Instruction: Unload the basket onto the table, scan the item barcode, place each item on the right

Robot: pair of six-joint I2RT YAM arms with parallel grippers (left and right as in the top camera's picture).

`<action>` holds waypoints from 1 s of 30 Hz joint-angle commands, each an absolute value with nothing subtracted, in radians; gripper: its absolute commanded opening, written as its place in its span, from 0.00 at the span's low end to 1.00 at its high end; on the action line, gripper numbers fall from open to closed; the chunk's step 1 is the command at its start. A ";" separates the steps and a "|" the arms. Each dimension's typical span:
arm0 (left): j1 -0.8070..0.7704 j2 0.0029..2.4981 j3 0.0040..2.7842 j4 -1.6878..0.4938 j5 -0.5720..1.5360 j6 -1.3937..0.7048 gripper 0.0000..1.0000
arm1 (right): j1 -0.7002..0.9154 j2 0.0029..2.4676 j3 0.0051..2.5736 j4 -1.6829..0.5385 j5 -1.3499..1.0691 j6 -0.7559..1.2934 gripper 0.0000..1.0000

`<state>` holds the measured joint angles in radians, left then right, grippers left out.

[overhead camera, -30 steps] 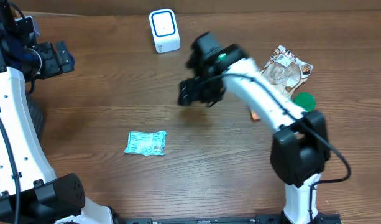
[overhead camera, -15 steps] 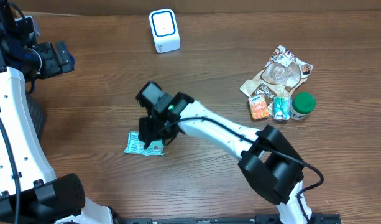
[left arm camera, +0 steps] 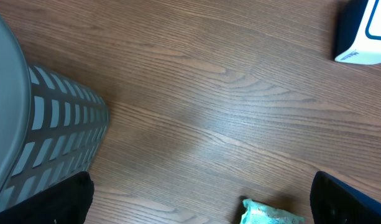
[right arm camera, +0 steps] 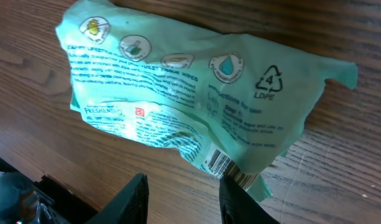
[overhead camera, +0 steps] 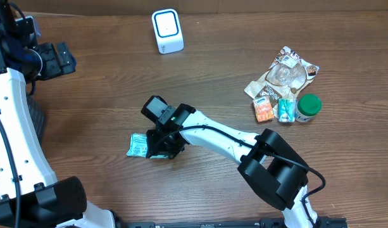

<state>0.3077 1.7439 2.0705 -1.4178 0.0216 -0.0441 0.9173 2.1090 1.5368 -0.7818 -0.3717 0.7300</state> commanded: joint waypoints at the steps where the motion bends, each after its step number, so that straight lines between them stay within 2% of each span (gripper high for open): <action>1: 0.307 1.741 2.078 -1.417 0.018 -0.022 1.00 | 0.920 2.104 1.498 -0.774 -0.379 0.784 0.36; 7: 0.307 1.741 2.078 -1.417 0.018 -0.022 1.00 | 0.902 2.104 1.446 -0.752 -0.373 0.812 0.37; 11: 0.307 1.741 2.078 -1.417 0.018 -0.022 1.00 | 0.847 2.104 1.448 -0.788 -0.281 0.810 0.38; 17: 0.308 1.741 2.078 -1.417 0.018 -0.022 1.00 | 0.691 2.104 1.460 -0.727 -0.274 0.653 0.40; 24: 0.307 1.741 2.078 -1.417 0.018 -0.022 1.00 | 0.616 2.104 1.474 -0.514 -0.550 0.518 0.40; 30: 0.307 1.741 2.078 -1.417 0.018 -0.022 1.00 | 0.713 2.104 1.485 -0.509 -0.641 0.527 0.41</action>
<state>0.3077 1.7439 2.0705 -1.4178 0.0212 -0.0441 0.6479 2.1086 1.4578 -0.5148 -0.5457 0.5518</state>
